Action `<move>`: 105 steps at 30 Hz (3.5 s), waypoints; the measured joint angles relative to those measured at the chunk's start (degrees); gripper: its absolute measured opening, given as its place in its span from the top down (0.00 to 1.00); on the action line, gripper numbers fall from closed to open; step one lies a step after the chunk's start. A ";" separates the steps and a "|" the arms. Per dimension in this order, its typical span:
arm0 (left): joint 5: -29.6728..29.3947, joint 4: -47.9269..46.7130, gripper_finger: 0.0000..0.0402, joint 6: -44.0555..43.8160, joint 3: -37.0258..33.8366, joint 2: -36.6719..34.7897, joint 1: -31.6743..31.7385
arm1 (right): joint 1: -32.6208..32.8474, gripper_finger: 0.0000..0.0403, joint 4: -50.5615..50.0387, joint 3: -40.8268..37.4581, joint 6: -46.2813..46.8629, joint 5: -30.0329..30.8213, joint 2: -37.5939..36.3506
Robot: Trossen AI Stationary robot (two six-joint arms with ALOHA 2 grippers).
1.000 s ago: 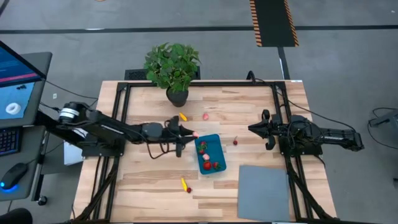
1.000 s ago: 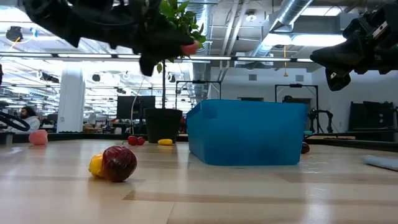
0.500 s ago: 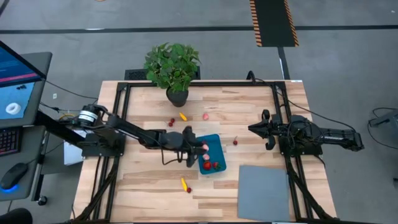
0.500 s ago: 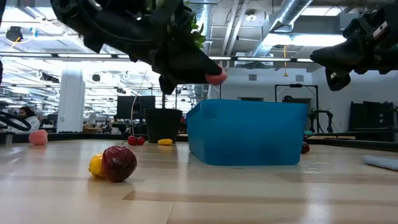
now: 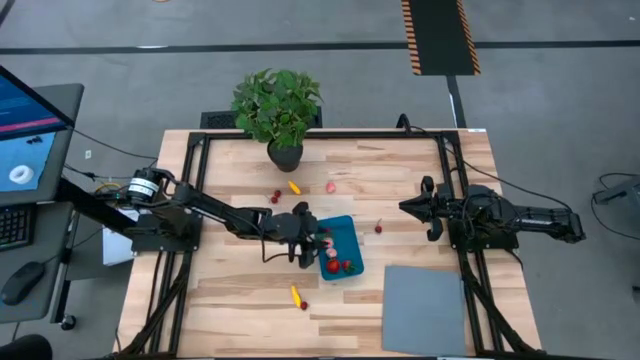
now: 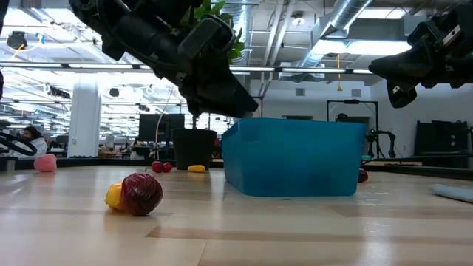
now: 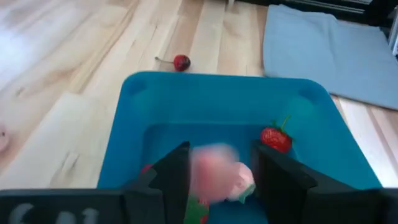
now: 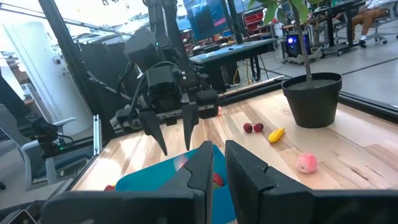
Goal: Pick and placing Produce into tupperware
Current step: Put the bottom apricot into the blue bin, then put the cherry into the blue bin
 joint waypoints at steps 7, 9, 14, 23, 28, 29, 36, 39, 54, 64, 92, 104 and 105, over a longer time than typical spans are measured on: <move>0.26 -0.44 0.51 -0.17 0.00 -0.05 0.65 | 0.00 0.84 0.00 0.00 0.00 -0.01 0.02; -0.48 -0.93 0.51 -0.45 0.00 -0.37 0.72 | 0.00 0.84 0.02 -0.02 -0.02 -0.01 0.00; -1.62 -1.22 0.56 0.90 -0.11 -1.94 1.58 | 0.00 0.84 0.02 -0.02 0.00 0.01 0.02; -1.04 -9.50 0.63 7.31 -0.63 -16.86 2.89 | 0.00 0.84 0.03 -0.01 0.00 -0.01 0.02; -3.64 -22.63 0.65 7.70 -0.63 -28.73 2.32 | 0.00 0.84 0.09 0.00 0.00 0.01 0.00; -4.13 -24.84 0.65 7.74 -0.63 -31.06 1.97 | 0.00 0.84 0.05 0.00 0.00 0.01 0.02; -7.39 -32.83 0.65 9.76 -0.63 -44.50 -0.88 | 0.00 0.84 0.04 -0.02 -0.02 0.01 0.00; -9.40 -35.91 0.65 10.09 -0.63 -47.84 -2.36 | 0.00 0.84 0.04 -0.01 0.00 0.01 0.01; -13.54 -33.15 0.65 12.37 -8.83 -66.36 -12.03 | -0.11 0.84 0.70 -0.01 -0.01 0.01 0.02; -16.90 -19.06 0.65 10.81 -28.88 -82.63 -13.20 | -0.11 0.84 7.31 -0.02 8.32 0.04 0.00; -19.54 -11.59 0.65 10.10 -46.73 -94.18 -11.85 | -0.55 0.84 5.83 -0.02 -3.41 11.93 0.07; -13.06 -14.83 0.65 8.00 -46.80 -94.15 -0.82 | -0.74 0.84 6.33 -0.02 -0.08 10.49 8.37; -13.16 -15.38 0.65 7.50 -46.80 -94.14 0.13 | -0.76 0.84 7.05 -0.02 -0.11 9.24 10.15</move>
